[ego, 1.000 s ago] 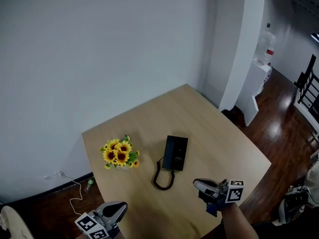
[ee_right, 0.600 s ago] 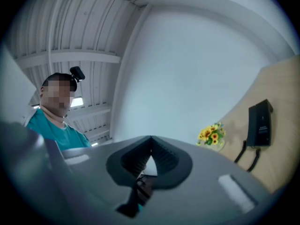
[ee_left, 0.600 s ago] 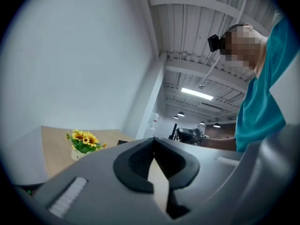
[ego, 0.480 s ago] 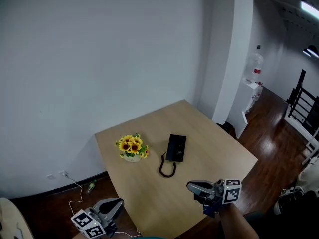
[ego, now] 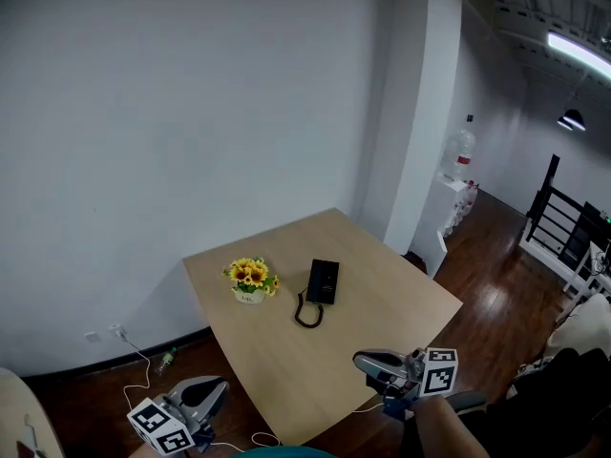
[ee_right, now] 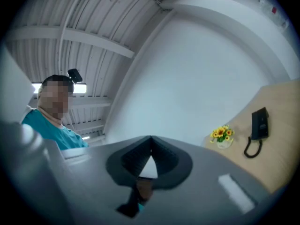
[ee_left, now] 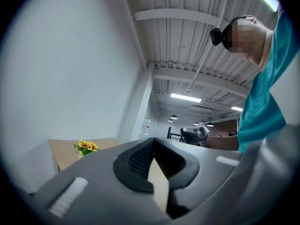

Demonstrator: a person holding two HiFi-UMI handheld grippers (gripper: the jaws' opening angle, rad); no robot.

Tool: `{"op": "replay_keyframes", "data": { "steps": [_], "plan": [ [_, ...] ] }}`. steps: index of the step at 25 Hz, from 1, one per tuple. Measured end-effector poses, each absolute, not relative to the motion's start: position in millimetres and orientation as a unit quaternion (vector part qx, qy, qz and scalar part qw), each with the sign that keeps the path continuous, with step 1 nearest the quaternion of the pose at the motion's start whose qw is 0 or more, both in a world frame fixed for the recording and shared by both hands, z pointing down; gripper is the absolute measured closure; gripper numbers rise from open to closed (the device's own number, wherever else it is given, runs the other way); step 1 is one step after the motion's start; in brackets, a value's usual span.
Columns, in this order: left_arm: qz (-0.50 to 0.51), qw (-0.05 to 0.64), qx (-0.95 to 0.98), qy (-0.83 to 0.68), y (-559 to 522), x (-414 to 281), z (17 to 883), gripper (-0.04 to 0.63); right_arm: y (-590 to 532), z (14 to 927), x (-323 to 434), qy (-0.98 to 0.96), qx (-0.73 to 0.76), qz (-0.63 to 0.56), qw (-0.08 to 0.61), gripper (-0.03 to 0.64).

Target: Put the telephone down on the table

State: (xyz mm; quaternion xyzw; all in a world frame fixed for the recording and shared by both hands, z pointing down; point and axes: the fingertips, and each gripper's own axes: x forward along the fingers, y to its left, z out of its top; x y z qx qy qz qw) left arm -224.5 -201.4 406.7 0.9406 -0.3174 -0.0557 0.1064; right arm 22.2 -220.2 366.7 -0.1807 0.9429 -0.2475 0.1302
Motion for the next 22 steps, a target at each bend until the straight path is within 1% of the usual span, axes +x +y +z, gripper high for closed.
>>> {"op": "replay_keyframes", "data": {
  "steps": [4,7,10,13,17,22],
  "plan": [
    [-0.055,0.091,0.938,-0.33,-157.1,-188.0,402.8,0.592,-174.3,369.2,56.3,0.949,-0.167,-0.237,0.128,0.615],
    [-0.067,0.109,0.931,-0.342,-118.2,-150.2,397.7,0.592,-139.5,383.7,87.3,0.949,-0.155,-0.249,0.116,0.615],
    [-0.063,0.12,0.934,-0.332,-79.2,-103.1,395.0,0.592,-109.9,400.7,117.0,0.951,-0.147,-0.257,0.089,0.615],
    [-0.043,0.117,0.935,-0.332,-50.0,-75.6,400.4,0.592,-89.2,410.1,136.2,0.948,-0.14,-0.269,0.093,0.615],
    [-0.048,0.111,0.933,-0.34,-21.2,-75.2,392.1,0.592,-65.4,406.4,135.2,0.951,-0.126,-0.268,0.089,0.615],
    [-0.06,0.121,0.927,-0.349,14.3,-109.0,398.2,0.592,-28.0,401.3,105.0,0.956,-0.113,-0.262,0.074,0.615]
  ]
}}
